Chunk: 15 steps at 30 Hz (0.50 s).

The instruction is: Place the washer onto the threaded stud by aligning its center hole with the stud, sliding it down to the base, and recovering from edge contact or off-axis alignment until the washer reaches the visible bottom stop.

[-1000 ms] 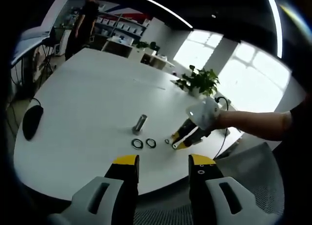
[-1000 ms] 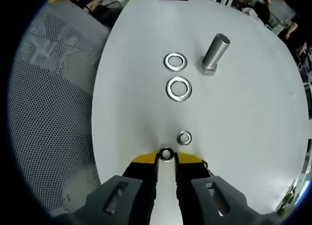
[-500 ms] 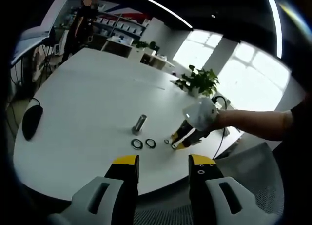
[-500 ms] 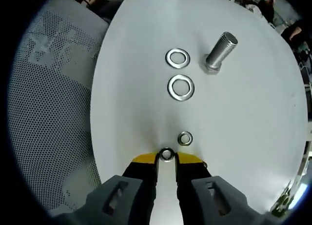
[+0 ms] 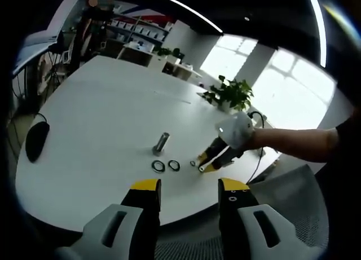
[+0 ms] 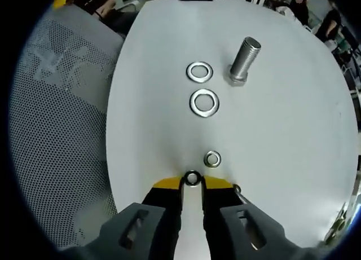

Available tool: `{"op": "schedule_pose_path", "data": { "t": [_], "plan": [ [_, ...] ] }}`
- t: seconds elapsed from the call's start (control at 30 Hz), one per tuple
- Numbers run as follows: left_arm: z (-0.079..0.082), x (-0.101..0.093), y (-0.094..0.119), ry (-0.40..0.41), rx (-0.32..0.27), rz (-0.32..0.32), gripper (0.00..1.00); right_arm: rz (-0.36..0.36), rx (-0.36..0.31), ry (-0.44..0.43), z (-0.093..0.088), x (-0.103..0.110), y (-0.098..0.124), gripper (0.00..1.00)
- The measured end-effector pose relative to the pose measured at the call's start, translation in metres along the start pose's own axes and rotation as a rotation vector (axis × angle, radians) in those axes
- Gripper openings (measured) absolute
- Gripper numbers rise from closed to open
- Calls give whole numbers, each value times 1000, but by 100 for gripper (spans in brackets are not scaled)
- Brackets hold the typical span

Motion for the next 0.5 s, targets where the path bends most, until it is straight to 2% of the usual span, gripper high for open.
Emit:
{"op": "schedule_pose_path", "data": {
  "t": [0.2,0.5],
  "plan": [
    [0,0,0,0,-3,2,39,14,-14,7,-3,7,5,13],
    [0,0,0,0,-4,4,39,21,-77,1,-1,14,32,13]
  ]
}}
Point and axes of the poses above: the point that each gripper's makers call its tool centre point, and the gripper's own axes: y roughly backward along the fingers, x roughly to its left, z roughly out of its top, the point moved 5 cm from there along y, roughly backward along the fingers, and after that the axes turned 3 degrees about -y, right-handed, at the moved point
